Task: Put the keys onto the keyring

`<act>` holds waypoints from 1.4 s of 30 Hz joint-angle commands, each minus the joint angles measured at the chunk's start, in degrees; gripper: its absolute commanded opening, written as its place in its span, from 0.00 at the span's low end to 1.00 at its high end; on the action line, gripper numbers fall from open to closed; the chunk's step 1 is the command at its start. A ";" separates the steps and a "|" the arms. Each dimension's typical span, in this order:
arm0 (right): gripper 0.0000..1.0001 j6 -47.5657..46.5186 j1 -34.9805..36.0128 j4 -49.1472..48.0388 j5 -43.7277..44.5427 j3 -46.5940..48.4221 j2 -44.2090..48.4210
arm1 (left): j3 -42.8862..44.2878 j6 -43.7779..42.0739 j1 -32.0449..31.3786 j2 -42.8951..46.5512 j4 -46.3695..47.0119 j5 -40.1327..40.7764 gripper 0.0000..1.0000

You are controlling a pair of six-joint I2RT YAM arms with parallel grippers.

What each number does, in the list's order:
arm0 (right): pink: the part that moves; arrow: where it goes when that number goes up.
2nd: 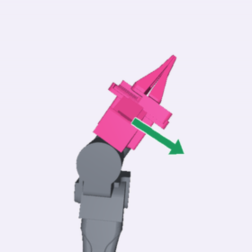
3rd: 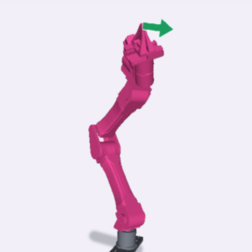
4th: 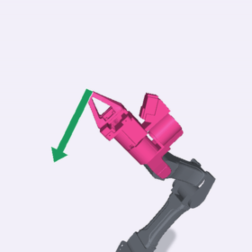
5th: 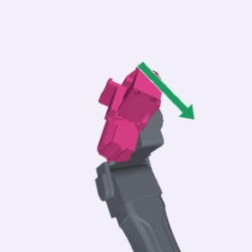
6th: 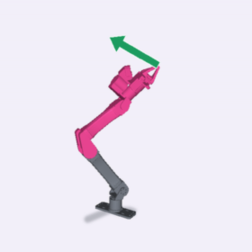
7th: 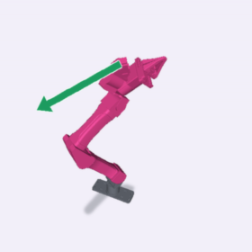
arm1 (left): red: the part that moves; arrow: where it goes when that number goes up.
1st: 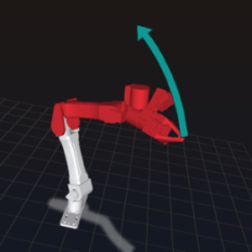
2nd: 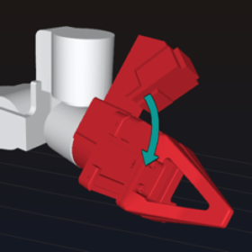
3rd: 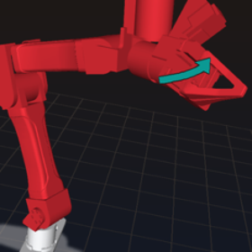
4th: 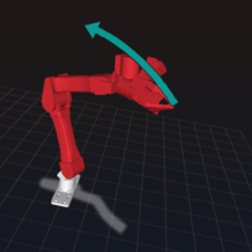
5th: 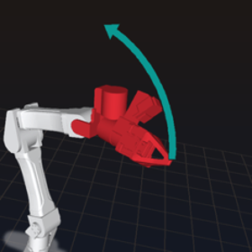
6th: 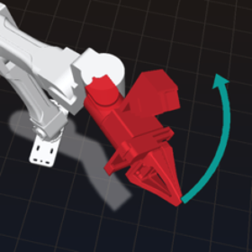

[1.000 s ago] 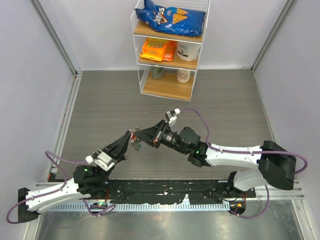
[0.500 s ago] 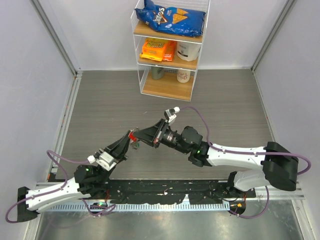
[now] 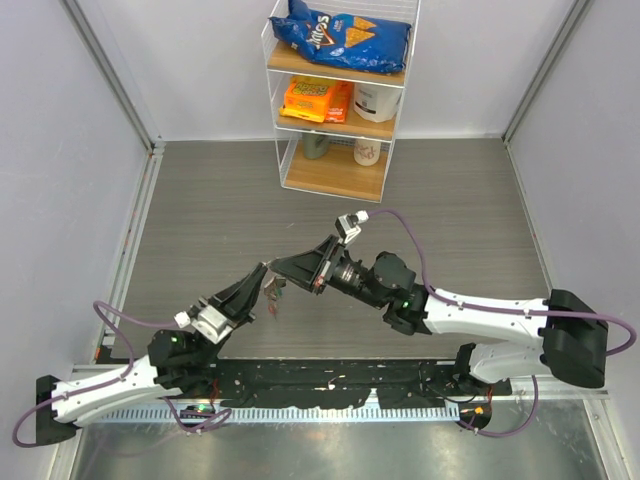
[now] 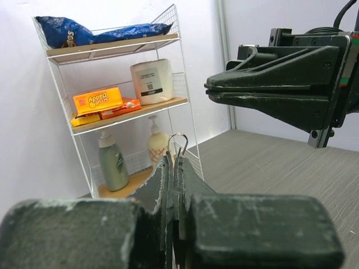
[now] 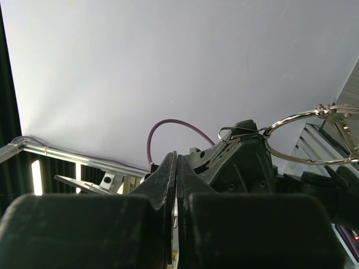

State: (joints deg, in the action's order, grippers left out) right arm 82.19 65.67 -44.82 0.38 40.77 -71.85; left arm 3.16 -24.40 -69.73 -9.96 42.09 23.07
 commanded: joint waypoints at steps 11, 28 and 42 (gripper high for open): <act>0.34 -15.90 -2.30 17.80 2.34 -1.40 14.88 | 0.80 1.38 -0.14 0.46 1.25 -1.62 0.00; 0.60 -46.76 -2.48 47.01 -2.03 -0.18 11.76 | 1.41 0.76 -0.23 0.38 0.36 9.53 0.00; 0.52 -46.33 1.13 35.06 -5.40 5.71 -11.46 | 1.59 -1.00 -0.23 0.38 1.07 18.32 0.00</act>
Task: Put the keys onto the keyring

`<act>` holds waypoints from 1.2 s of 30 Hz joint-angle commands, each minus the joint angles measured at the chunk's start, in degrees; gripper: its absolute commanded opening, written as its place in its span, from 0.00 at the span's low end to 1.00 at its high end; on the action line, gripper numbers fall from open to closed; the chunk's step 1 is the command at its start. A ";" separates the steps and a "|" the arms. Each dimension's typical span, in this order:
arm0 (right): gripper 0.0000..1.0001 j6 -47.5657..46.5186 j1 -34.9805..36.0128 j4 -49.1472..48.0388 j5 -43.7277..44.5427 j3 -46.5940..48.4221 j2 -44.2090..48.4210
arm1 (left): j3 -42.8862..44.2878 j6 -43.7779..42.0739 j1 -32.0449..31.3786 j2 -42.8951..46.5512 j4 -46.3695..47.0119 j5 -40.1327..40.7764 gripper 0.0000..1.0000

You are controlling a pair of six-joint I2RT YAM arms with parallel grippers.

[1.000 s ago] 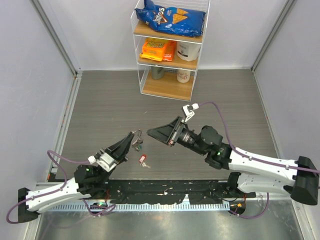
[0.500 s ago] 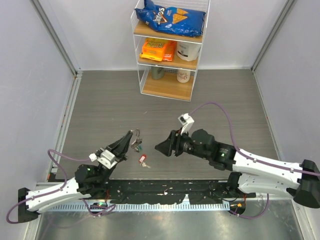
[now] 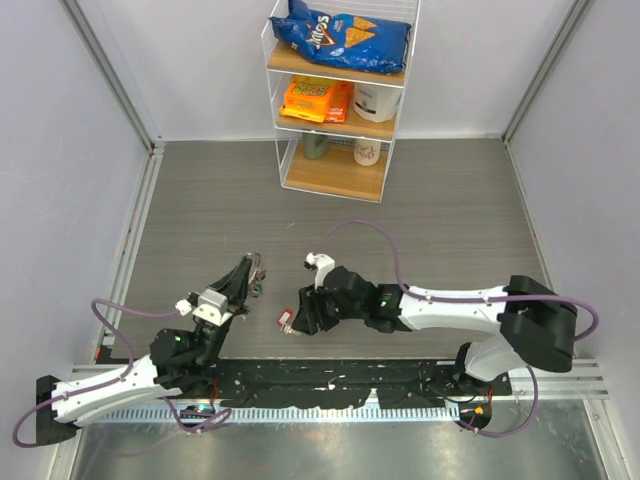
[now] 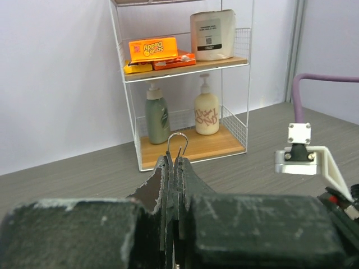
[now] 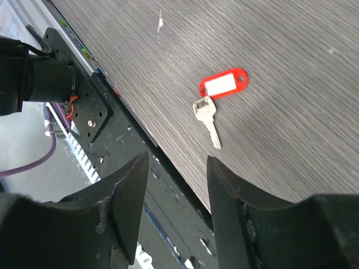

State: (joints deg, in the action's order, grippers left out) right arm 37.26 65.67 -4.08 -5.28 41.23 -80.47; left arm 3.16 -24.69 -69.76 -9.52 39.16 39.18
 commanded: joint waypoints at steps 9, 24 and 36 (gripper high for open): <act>0.48 -3.51 1.13 -4.45 1.15 12.20 -12.16 | 1.24 -0.19 -0.12 1.52 3.73 2.31 0.00; 0.39 -4.38 0.43 -0.15 1.68 16.77 -20.25 | 1.06 -0.19 -0.12 1.87 3.73 2.66 0.00; 0.37 -4.65 0.34 1.00 1.32 18.53 -24.12 | 1.06 -0.19 -0.20 1.52 3.82 2.57 0.00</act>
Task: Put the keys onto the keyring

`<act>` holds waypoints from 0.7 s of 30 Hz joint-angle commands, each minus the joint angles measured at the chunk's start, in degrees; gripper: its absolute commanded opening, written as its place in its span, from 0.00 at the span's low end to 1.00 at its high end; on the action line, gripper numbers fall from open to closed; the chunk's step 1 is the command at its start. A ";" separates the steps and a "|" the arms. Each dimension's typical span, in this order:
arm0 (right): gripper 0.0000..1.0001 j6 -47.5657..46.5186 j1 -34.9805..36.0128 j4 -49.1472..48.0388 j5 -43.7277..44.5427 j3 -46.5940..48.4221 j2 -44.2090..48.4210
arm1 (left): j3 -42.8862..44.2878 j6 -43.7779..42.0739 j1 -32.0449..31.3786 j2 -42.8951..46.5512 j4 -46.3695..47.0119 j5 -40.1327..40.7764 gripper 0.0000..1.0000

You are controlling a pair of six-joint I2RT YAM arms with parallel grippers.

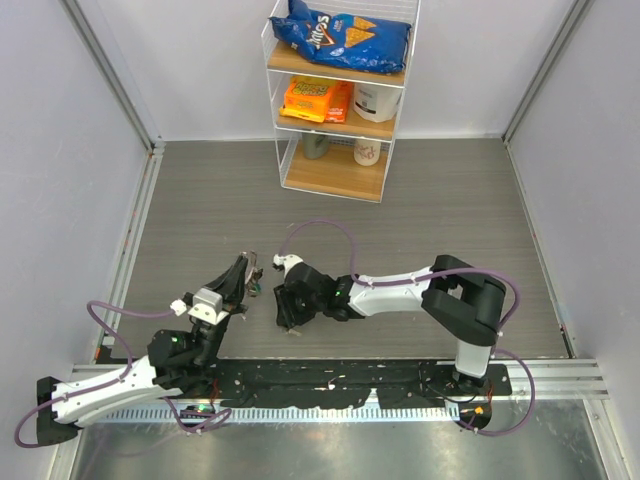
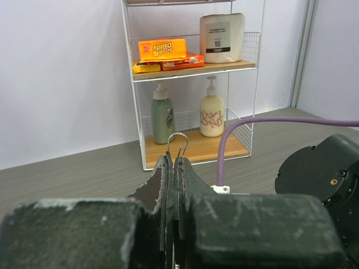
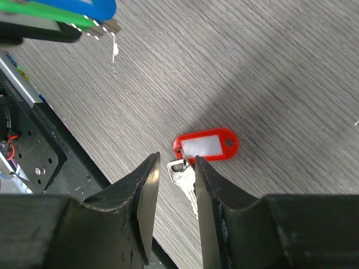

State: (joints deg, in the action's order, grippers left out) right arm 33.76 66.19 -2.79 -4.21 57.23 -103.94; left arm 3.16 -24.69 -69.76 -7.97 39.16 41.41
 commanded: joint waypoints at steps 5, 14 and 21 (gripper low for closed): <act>0.34 -1.15 -0.10 -0.20 0.08 2.97 -1.70 | 1.06 -0.27 -0.12 -0.03 3.91 0.52 0.00; 0.26 -1.15 -0.10 -0.03 -0.36 2.88 -1.97 | 1.15 -0.27 -0.20 -0.29 3.82 0.34 0.00; 0.11 -1.24 -0.10 0.15 -0.45 2.88 -1.62 | 1.06 -0.27 -0.20 -0.29 3.82 0.43 0.00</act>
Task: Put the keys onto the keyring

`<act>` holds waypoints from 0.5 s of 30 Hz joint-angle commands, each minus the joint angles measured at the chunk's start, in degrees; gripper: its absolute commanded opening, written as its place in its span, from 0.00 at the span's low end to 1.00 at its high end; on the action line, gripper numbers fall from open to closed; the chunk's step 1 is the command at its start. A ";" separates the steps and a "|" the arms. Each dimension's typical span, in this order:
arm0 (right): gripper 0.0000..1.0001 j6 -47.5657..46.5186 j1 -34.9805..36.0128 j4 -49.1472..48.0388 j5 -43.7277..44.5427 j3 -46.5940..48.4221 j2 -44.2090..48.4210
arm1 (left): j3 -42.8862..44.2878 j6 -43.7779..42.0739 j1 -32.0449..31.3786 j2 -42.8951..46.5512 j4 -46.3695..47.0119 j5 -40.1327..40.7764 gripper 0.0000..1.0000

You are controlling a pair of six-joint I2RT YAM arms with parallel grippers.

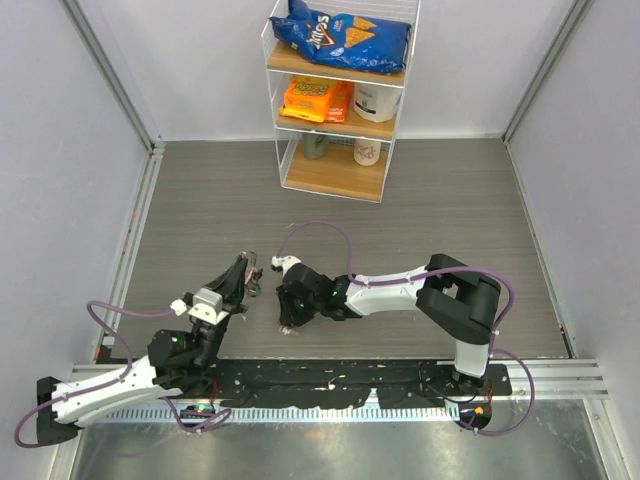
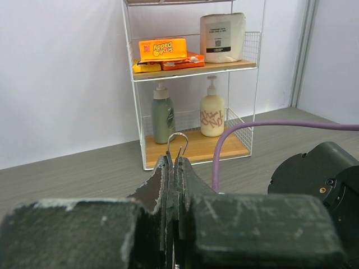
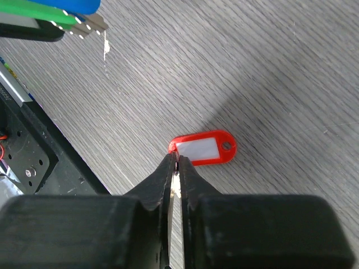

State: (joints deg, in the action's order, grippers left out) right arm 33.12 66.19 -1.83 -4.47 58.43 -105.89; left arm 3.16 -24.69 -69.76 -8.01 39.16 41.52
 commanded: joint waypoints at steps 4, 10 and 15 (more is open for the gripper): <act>0.05 -0.52 -0.01 -1.86 0.60 0.46 2.08 | 1.06 -0.27 -0.12 -0.34 3.82 0.32 0.00; 0.06 1.06 -0.10 -5.11 1.92 -4.02 11.73 | 1.15 -0.19 -0.20 -0.69 3.91 -0.03 0.00; 0.06 3.61 -0.10 -7.31 2.18 -7.98 19.65 | 1.06 0.08 -0.12 0.01 3.56 -0.82 0.00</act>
State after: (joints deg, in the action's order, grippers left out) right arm 34.37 66.19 -3.88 -3.62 52.05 -93.65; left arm 3.16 -24.67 -69.76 -8.47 39.16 41.45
